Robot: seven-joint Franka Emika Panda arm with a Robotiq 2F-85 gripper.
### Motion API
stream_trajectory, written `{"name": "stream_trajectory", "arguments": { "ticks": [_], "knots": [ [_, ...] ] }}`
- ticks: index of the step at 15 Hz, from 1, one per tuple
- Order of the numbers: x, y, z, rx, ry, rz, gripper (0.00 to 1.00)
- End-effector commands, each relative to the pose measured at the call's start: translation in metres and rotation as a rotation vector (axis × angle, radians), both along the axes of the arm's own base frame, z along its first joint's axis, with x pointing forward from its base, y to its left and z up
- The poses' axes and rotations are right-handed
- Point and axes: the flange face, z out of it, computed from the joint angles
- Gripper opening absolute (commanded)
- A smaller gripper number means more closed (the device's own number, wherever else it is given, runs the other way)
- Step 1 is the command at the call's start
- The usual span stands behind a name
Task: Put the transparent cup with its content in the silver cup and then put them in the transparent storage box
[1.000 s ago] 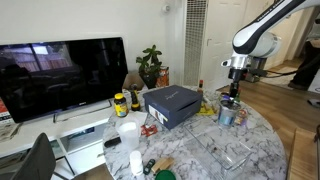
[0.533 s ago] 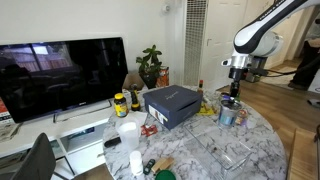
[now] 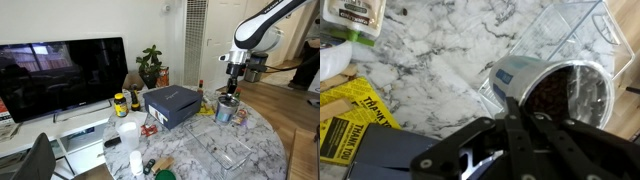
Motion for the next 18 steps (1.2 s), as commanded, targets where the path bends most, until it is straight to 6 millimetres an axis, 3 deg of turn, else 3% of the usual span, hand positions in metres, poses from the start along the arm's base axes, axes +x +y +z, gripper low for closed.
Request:
{"name": "stream_trajectory", "arguments": {
  "ticks": [1,4,7,13,18],
  "knots": [
    [-0.009,0.020,0.036,-0.061,-0.032,0.043,0.01],
    [-0.010,0.042,0.051,-0.056,-0.049,0.090,0.01],
    [-0.008,0.069,0.047,-0.041,-0.034,0.084,0.01],
    [-0.008,0.117,-0.015,-0.054,0.083,0.111,0.01],
    [0.004,0.128,-0.057,-0.023,0.090,0.077,0.01]
  ]
}}
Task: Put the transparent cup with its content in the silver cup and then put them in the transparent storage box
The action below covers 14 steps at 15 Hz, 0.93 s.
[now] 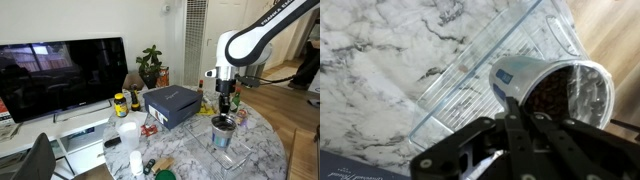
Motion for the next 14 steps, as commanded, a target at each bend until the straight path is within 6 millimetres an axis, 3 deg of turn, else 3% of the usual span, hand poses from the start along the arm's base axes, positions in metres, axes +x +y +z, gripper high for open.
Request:
{"name": "stream_trajectory", "arguments": {
  "ticks": [1,13,14],
  "knots": [
    [0.013,0.003,-0.025,0.021,-0.018,-0.047,0.01],
    [0.029,0.005,-0.072,0.019,-0.024,-0.093,0.01],
    [0.029,0.006,-0.075,0.018,-0.022,-0.093,0.10]
  ]
}}
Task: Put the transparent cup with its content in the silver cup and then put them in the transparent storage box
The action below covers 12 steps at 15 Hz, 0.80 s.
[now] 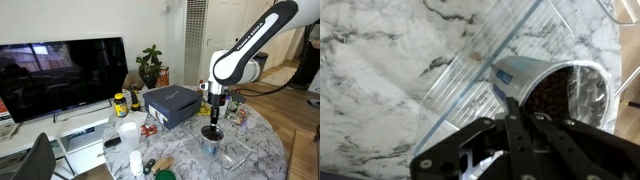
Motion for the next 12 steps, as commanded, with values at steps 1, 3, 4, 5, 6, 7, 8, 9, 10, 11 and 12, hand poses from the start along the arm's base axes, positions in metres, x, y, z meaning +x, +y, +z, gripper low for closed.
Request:
{"name": "stream_trajectory", "arguments": {
  "ticks": [1,3,4,5,6,7,8,9,10,11,12],
  "knots": [
    [0.005,0.001,-0.010,0.007,0.000,-0.009,0.31],
    [0.006,0.000,-0.011,0.009,0.003,-0.008,0.45],
    [0.007,0.000,-0.011,0.010,0.004,-0.009,0.51],
    [0.007,0.000,-0.010,0.006,0.003,-0.008,0.60],
    [0.007,-0.001,-0.008,-0.001,-0.002,-0.007,0.67],
    [0.007,-0.002,-0.001,-0.004,-0.011,-0.002,0.76],
    [0.007,-0.004,0.007,-0.018,-0.022,-0.007,0.82],
    [0.006,-0.005,0.016,-0.020,-0.031,-0.001,0.91],
    [0.005,-0.008,0.030,-0.027,-0.044,0.002,0.97],
    [0.004,-0.009,0.043,-0.031,-0.060,0.010,1.00],
    [0.002,-0.011,0.060,-0.029,-0.077,0.023,1.00]
  ]
}}
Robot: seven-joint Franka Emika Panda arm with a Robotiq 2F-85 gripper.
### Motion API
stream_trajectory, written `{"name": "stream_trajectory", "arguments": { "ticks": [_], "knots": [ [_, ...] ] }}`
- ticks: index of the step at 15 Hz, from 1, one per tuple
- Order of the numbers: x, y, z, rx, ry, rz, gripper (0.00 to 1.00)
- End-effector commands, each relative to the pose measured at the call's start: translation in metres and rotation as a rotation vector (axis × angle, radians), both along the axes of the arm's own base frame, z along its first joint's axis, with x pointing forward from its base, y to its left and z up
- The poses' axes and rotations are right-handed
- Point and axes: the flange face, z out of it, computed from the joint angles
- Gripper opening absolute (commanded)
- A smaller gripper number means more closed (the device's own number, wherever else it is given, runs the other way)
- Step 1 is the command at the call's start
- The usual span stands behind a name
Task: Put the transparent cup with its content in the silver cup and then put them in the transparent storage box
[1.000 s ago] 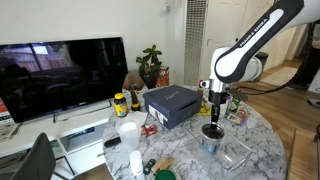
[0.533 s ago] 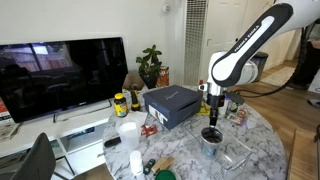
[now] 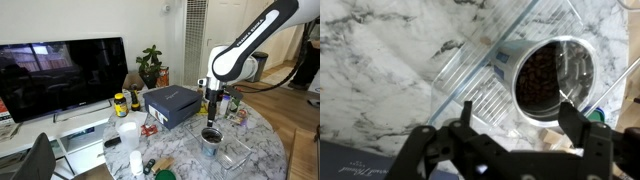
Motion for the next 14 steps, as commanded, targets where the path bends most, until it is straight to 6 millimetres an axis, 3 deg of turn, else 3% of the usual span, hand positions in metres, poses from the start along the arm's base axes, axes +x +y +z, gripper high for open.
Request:
{"name": "stream_trajectory", "arguments": {
  "ticks": [1,7,8,10,14],
  "knots": [
    [-0.016,-0.008,0.060,-0.009,-0.028,0.028,1.00],
    [-0.055,-0.022,0.177,0.032,-0.086,0.134,1.00],
    [-0.029,-0.014,0.153,0.038,-0.059,0.107,1.00],
    [-0.041,-0.020,0.182,0.039,-0.091,0.111,1.00],
    [-0.050,-0.021,0.182,0.038,-0.090,0.115,1.00]
  ]
}}
